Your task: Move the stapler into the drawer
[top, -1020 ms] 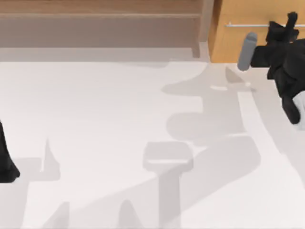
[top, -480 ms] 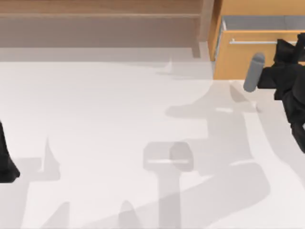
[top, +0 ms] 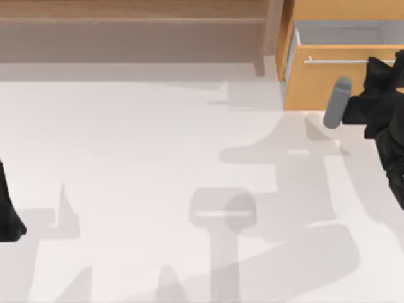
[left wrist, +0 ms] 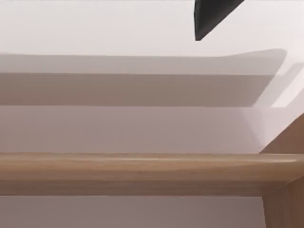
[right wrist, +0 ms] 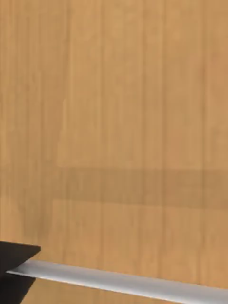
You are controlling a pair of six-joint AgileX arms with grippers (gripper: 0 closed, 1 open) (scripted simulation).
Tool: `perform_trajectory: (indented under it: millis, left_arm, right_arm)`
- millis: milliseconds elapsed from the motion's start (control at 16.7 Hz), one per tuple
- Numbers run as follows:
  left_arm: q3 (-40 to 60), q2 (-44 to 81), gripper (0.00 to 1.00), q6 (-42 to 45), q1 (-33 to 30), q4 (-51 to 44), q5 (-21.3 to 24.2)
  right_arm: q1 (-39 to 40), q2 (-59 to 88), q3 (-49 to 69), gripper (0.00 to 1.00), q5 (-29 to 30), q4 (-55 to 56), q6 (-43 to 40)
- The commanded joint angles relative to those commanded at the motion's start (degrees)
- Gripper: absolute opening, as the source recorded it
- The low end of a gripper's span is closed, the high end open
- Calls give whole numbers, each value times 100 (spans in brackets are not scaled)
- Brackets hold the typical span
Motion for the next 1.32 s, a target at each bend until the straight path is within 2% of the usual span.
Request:
perform_trajectory:
  millis: [360,780,1320]
  left_arm:
    - [0,0,100,0,0,0,0]
    - [0,0,100,0,0,0,0]
    - [0,0,100,0,0,0,0]
  right_arm:
    - [186,-443,-1186,0,217,686,22]
    - [232,-520,-1343,0,275,841,23]
    - [617,-870,-2669,0,646,1766,36]
